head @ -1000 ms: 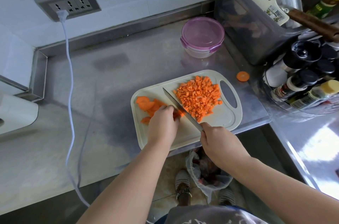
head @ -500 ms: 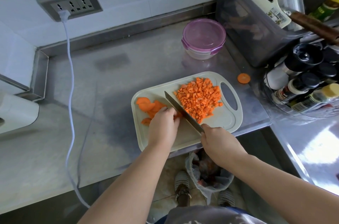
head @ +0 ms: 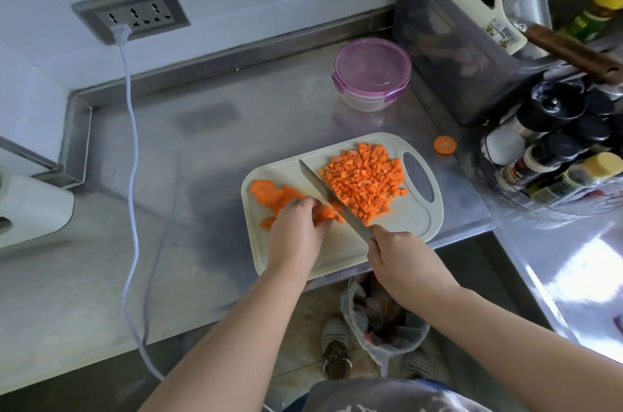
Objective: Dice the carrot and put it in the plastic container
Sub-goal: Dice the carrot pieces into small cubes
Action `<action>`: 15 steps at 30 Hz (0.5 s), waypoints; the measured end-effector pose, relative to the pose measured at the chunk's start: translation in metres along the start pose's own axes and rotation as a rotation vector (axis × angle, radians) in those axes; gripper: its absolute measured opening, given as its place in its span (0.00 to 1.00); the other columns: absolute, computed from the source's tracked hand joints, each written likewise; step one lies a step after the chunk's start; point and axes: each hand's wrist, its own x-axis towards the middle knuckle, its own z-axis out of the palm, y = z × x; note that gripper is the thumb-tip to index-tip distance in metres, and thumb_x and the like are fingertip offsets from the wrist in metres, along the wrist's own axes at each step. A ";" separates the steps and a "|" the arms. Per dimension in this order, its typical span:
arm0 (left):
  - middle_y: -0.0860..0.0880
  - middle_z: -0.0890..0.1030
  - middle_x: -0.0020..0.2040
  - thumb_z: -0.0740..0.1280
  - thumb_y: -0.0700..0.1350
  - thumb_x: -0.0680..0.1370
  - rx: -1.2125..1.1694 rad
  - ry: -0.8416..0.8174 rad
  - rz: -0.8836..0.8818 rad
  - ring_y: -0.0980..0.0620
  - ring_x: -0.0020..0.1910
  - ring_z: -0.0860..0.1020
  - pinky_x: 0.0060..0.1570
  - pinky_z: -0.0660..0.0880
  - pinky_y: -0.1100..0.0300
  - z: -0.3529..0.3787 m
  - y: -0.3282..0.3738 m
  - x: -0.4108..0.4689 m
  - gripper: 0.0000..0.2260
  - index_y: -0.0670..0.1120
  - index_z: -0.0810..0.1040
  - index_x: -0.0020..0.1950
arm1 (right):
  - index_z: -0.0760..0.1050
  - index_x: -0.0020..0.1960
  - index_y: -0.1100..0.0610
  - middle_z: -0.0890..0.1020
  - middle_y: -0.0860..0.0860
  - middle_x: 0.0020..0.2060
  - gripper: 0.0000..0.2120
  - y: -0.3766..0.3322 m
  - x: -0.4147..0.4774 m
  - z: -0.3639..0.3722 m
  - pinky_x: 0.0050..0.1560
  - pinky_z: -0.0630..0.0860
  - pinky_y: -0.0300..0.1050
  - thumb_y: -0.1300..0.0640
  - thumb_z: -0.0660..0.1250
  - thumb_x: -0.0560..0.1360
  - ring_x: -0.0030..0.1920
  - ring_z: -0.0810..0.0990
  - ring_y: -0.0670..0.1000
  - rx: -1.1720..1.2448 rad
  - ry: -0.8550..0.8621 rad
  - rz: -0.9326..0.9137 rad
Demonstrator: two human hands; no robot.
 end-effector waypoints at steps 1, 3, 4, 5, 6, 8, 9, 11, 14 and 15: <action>0.50 0.81 0.50 0.70 0.50 0.75 -0.006 0.008 -0.003 0.50 0.48 0.79 0.40 0.70 0.60 0.000 -0.001 -0.001 0.10 0.46 0.80 0.52 | 0.70 0.52 0.56 0.77 0.54 0.35 0.09 -0.001 -0.001 0.001 0.36 0.76 0.53 0.55 0.52 0.82 0.36 0.78 0.58 -0.009 -0.001 -0.003; 0.50 0.81 0.49 0.70 0.49 0.75 -0.021 0.016 -0.005 0.50 0.47 0.80 0.40 0.70 0.62 0.001 -0.002 -0.004 0.09 0.46 0.80 0.50 | 0.70 0.55 0.56 0.79 0.54 0.38 0.10 -0.002 -0.002 0.005 0.40 0.78 0.55 0.55 0.52 0.82 0.37 0.79 0.58 -0.018 -0.004 -0.010; 0.50 0.81 0.49 0.70 0.49 0.75 -0.023 0.017 -0.006 0.50 0.47 0.80 0.40 0.70 0.62 0.002 -0.003 -0.005 0.08 0.46 0.80 0.50 | 0.70 0.56 0.56 0.79 0.55 0.39 0.10 -0.003 -0.002 0.006 0.41 0.79 0.55 0.56 0.53 0.82 0.38 0.79 0.58 -0.024 -0.010 -0.009; 0.50 0.82 0.49 0.70 0.48 0.75 -0.022 0.019 -0.007 0.50 0.47 0.80 0.40 0.70 0.62 0.002 -0.003 -0.005 0.08 0.46 0.80 0.50 | 0.70 0.57 0.56 0.80 0.55 0.39 0.09 -0.003 -0.002 0.008 0.42 0.79 0.56 0.56 0.53 0.82 0.39 0.80 0.57 -0.035 -0.017 -0.006; 0.50 0.82 0.49 0.70 0.48 0.75 -0.021 0.021 -0.011 0.51 0.47 0.80 0.40 0.70 0.62 0.002 -0.003 -0.006 0.07 0.46 0.80 0.50 | 0.70 0.58 0.57 0.80 0.55 0.40 0.09 -0.004 -0.002 0.009 0.42 0.79 0.56 0.57 0.53 0.82 0.39 0.80 0.57 -0.045 -0.023 -0.004; 0.50 0.82 0.48 0.69 0.48 0.75 -0.019 0.018 -0.019 0.51 0.47 0.80 0.40 0.70 0.62 0.001 -0.003 -0.006 0.07 0.46 0.80 0.50 | 0.69 0.59 0.57 0.80 0.55 0.40 0.10 -0.004 -0.002 0.011 0.41 0.80 0.55 0.57 0.53 0.82 0.39 0.80 0.57 -0.053 -0.030 0.000; 0.50 0.82 0.48 0.69 0.47 0.76 -0.014 0.015 -0.020 0.50 0.47 0.80 0.40 0.70 0.62 0.001 -0.002 -0.006 0.07 0.46 0.80 0.50 | 0.69 0.60 0.57 0.80 0.55 0.40 0.10 -0.005 -0.002 0.011 0.41 0.79 0.55 0.57 0.53 0.82 0.39 0.80 0.57 -0.054 -0.035 0.005; 0.49 0.82 0.48 0.68 0.47 0.76 -0.005 0.010 -0.021 0.50 0.47 0.80 0.39 0.68 0.62 0.000 -0.001 -0.005 0.06 0.45 0.80 0.49 | 0.69 0.60 0.57 0.81 0.55 0.41 0.10 -0.006 -0.002 0.012 0.42 0.79 0.55 0.59 0.53 0.81 0.40 0.80 0.58 -0.069 -0.042 0.009; 0.49 0.82 0.49 0.68 0.46 0.77 0.005 0.007 -0.010 0.49 0.48 0.80 0.40 0.67 0.62 -0.002 0.001 -0.004 0.06 0.45 0.80 0.50 | 0.69 0.59 0.57 0.81 0.55 0.41 0.09 -0.007 -0.001 0.015 0.42 0.80 0.55 0.60 0.54 0.81 0.40 0.81 0.58 -0.072 -0.046 0.025; 0.49 0.82 0.49 0.67 0.46 0.77 0.009 0.005 -0.006 0.49 0.48 0.80 0.40 0.67 0.63 -0.002 0.001 -0.004 0.06 0.45 0.80 0.50 | 0.69 0.59 0.57 0.81 0.55 0.42 0.09 -0.007 -0.001 0.015 0.42 0.80 0.55 0.60 0.55 0.81 0.41 0.81 0.58 -0.066 -0.051 0.027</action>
